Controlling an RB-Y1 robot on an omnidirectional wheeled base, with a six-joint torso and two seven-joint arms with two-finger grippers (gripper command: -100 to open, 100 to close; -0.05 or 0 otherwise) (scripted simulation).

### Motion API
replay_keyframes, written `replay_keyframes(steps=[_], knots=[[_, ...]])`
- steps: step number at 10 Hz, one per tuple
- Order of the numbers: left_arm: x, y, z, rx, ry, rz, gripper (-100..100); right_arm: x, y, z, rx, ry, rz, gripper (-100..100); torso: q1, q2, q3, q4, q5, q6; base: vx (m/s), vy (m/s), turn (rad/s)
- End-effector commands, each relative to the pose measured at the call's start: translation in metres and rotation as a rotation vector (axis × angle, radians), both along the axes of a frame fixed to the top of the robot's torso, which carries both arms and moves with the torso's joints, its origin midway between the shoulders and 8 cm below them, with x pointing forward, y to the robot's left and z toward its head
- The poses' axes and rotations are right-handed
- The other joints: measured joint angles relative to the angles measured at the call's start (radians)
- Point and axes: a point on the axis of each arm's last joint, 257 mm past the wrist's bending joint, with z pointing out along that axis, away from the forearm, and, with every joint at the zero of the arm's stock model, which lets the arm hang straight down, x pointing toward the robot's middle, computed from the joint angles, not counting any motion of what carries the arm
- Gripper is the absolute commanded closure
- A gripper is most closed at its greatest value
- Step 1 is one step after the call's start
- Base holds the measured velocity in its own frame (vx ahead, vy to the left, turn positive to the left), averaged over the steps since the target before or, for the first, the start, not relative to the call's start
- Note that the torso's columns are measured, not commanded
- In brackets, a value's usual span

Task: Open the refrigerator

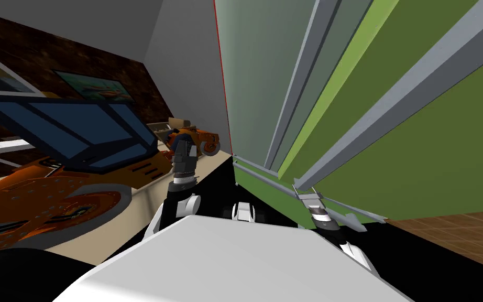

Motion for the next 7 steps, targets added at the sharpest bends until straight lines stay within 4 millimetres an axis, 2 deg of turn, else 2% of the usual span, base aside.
replay_keyframes(steps=[1,4,5,6,7], knots=[[0.000,0.000,0.000,0.000,0.000,0.000,0,-0.001,0.013,0.004,-0.001,-0.001,0.074,100,0.002,-0.005,-0.004,0.000,0.002,-0.002,-0.210,-0.090,0.056],[0.000,0.000,0.000,0.000,0.000,0.000,0,-0.003,0.033,0.005,0.002,0.006,0.165,100,0.000,-0.008,-0.007,0.001,0.003,-0.004,-0.208,-0.112,0.091],[0.000,0.000,0.000,0.000,0.000,0.000,0,-0.003,0.031,0.000,0.005,0.016,0.145,100,0.003,-0.005,-0.004,0.001,0.003,-0.004,-0.098,-0.034,0.022],[0.000,0.000,0.000,0.000,0.000,0.000,0,0.006,0.022,-0.002,-0.001,0.017,0.141,100,0.006,-0.011,-0.007,0.000,0.003,-0.005,-0.171,-0.085,0.320],[0.000,0.000,0.000,0.000,0.000,0.000,0,0.006,0.021,-0.006,0.005,0.024,0.138,100,0.001,-0.010,-0.007,0.000,0.002,-0.008,-0.225,-0.108,0.338]])
